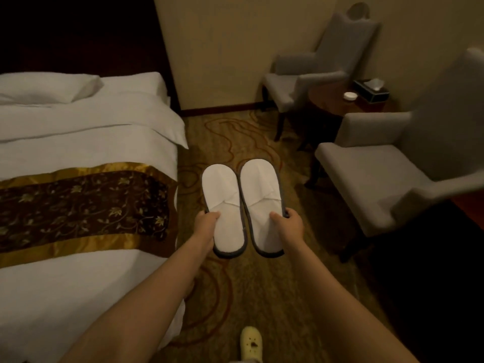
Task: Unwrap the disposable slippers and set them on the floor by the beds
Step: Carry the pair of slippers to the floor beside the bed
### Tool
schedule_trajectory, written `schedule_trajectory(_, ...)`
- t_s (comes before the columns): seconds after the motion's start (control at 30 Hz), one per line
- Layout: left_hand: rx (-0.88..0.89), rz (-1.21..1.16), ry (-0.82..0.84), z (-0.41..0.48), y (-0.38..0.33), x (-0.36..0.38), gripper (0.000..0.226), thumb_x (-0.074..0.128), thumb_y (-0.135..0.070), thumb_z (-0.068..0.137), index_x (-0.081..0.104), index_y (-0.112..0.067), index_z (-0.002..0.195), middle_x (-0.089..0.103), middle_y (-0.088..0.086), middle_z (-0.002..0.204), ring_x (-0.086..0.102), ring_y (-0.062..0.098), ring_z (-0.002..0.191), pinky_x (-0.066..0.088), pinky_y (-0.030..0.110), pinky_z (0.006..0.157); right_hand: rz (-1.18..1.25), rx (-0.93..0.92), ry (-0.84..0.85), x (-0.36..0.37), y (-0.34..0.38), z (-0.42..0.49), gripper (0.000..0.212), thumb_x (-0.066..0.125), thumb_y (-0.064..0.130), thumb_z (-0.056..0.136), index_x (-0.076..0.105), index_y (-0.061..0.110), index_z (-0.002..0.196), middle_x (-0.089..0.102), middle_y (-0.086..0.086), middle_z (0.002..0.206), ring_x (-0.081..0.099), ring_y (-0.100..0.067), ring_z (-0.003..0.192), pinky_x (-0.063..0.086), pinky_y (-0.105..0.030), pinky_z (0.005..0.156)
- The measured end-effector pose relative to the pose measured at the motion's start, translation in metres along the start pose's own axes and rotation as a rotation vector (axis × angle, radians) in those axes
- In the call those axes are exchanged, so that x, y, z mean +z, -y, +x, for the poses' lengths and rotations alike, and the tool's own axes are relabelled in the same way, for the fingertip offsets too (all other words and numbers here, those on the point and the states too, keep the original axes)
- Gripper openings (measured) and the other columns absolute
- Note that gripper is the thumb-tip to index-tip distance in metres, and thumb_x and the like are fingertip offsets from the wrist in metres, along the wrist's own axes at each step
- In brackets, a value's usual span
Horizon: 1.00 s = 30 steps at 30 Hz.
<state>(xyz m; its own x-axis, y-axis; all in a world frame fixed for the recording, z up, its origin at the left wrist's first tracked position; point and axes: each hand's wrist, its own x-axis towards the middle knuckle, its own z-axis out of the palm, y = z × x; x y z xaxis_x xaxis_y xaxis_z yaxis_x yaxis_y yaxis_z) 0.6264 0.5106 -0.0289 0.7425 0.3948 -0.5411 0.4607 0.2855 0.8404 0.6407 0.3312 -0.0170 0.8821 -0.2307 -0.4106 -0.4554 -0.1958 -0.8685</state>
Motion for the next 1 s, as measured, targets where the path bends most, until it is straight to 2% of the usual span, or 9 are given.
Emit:
schedule_trajectory(0.13,-0.030,-0.055,-0.054,0.057,-0.023,0.016,0.041,0.048,-0.008,0.092,0.045,-0.002,0.133,0.057,0.022,0.127,0.058,0.033,0.104,0.050,0.038,0.082,-0.035,-0.032,0.069,0.030,0.028,0.065,0.028,0.058,0.027,0.085,0.057,0.016,0.111,0.062,-0.007,0.110,0.053,-0.020,0.088,0.042,-0.033,0.073)
schedule_trajectory(0.33,-0.097,-0.123,-0.134,0.128,-0.045,0.019,0.039,0.049,-0.008,0.092,0.049,-0.003,0.131,0.059,0.020,0.125,0.057,0.031,0.099,0.049,0.038,0.081,-0.100,-0.039,0.163,0.078,0.060,0.138,0.038,0.060,0.024,0.085,0.057,0.012,0.120,0.062,-0.009,0.116,0.053,-0.020,0.092,0.041,-0.032,0.075)
schedule_trajectory(0.5,-0.152,-0.157,-0.206,0.198,-0.063,0.015,0.040,0.050,-0.012,0.092,0.048,-0.004,0.131,0.058,0.020,0.126,0.058,0.033,0.103,0.050,0.039,0.080,-0.170,-0.010,0.249,0.128,0.086,0.198,0.040,0.059,0.023,0.087,0.055,0.009,0.125,0.060,-0.013,0.123,0.056,-0.031,0.109,0.046,-0.036,0.085)
schedule_trajectory(0.73,-0.168,-0.253,-0.287,0.307,-0.099,0.013,0.042,0.048,-0.007,0.091,0.046,-0.005,0.134,0.056,0.019,0.128,0.056,0.032,0.107,0.048,0.039,0.082,-0.287,-0.027,0.343,0.210,0.136,0.293,0.039,0.059,0.023,0.087,0.056,0.008,0.123,0.062,-0.014,0.122,0.057,-0.031,0.109,0.048,-0.036,0.089)
schedule_trajectory(0.83,-0.193,-0.288,-0.350,0.344,-0.114,0.007,0.043,0.048,-0.006,0.091,0.046,-0.007,0.135,0.056,0.018,0.130,0.055,0.033,0.112,0.048,0.039,0.084,-0.327,-0.013,0.395,0.245,0.150,0.327,0.044,0.060,0.026,0.086,0.055,0.011,0.126,0.061,-0.013,0.124,0.058,-0.032,0.110,0.049,-0.044,0.095)
schedule_trajectory(0.9,-0.212,-0.305,-0.394,0.366,-0.123,0.004,0.043,0.049,-0.007,0.092,0.045,-0.005,0.135,0.054,0.018,0.132,0.054,0.033,0.113,0.047,0.038,0.084,-0.346,-0.011,0.431,0.266,0.158,0.349,0.042,0.060,0.024,0.086,0.055,0.010,0.125,0.061,-0.013,0.124,0.057,-0.032,0.110,0.049,-0.040,0.093)
schedule_trajectory(1.0,-0.223,-0.349,-0.441,0.393,-0.133,0.003,0.041,0.048,-0.007,0.092,0.047,-0.004,0.133,0.055,0.017,0.130,0.055,0.029,0.104,0.047,0.037,0.083,-0.364,-0.036,0.499,0.296,0.169,0.380,0.039,0.059,0.020,0.087,0.056,0.007,0.124,0.061,-0.014,0.123,0.057,-0.031,0.109,0.046,-0.034,0.084)
